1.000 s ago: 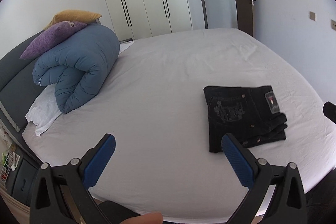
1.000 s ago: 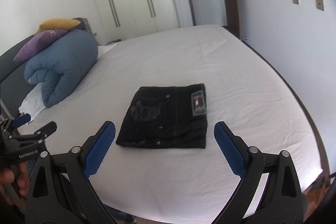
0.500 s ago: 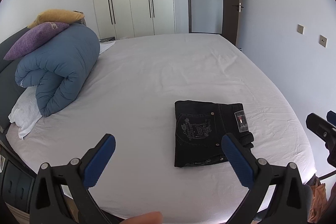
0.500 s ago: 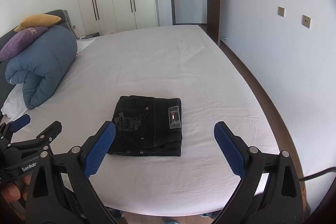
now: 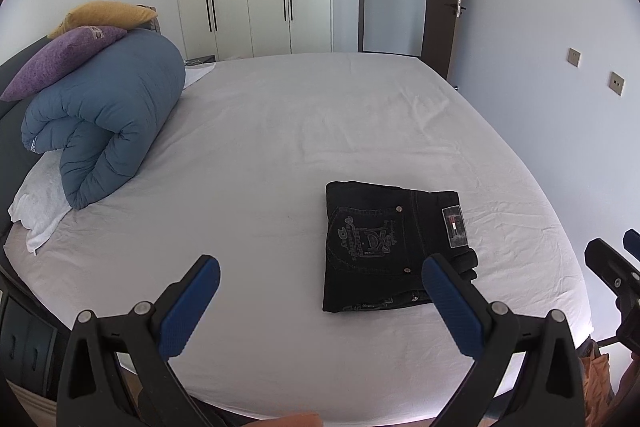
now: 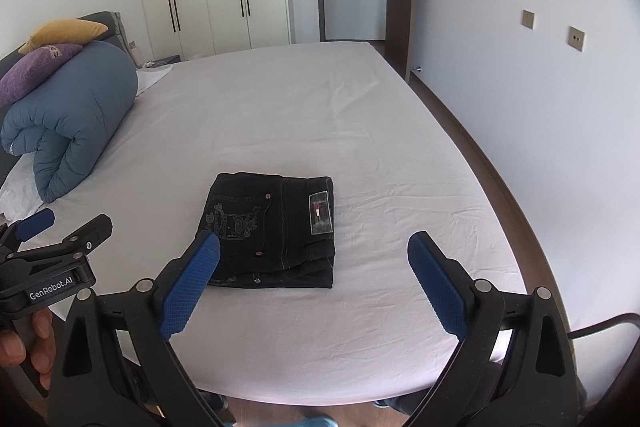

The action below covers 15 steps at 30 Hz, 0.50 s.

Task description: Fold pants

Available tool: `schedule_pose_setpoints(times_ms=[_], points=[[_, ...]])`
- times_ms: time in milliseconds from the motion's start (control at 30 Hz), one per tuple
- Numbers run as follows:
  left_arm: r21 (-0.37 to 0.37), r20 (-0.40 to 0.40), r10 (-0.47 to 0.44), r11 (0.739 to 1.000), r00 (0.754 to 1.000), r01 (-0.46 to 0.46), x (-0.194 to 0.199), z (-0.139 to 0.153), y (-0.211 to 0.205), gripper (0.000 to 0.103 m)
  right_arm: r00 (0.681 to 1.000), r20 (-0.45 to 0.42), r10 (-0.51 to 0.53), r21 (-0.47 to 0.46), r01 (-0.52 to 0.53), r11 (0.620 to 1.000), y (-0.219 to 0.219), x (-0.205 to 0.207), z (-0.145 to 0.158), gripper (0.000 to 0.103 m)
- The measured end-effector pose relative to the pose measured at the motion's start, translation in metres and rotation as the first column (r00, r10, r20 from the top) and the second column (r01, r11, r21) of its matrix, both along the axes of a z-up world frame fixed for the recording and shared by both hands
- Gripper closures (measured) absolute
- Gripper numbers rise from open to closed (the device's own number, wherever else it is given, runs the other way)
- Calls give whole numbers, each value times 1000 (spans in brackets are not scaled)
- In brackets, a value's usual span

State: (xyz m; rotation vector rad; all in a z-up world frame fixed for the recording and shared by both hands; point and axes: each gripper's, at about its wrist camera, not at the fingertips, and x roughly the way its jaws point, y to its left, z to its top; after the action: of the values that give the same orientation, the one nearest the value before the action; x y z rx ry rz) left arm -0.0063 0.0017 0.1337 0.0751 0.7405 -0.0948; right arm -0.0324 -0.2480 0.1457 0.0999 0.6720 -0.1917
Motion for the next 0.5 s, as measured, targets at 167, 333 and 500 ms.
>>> schedule_pose_setpoints(times_ms=[167,333,500], points=[[-1,-11,1,1000,1000,-1,1,-2,0,0,1000,-4,7,1,-7,1000,0,7,-5,7],[0,-19,0,1000,1000,0,1,-4,-1,0,1000,-7,14,5,-14,1000,1,10,-7,7],[-1,-24,2,1000,1000,-2,2,-5,0,0,1000,-7,16,5,-16,1000,3,11,-6,7]])
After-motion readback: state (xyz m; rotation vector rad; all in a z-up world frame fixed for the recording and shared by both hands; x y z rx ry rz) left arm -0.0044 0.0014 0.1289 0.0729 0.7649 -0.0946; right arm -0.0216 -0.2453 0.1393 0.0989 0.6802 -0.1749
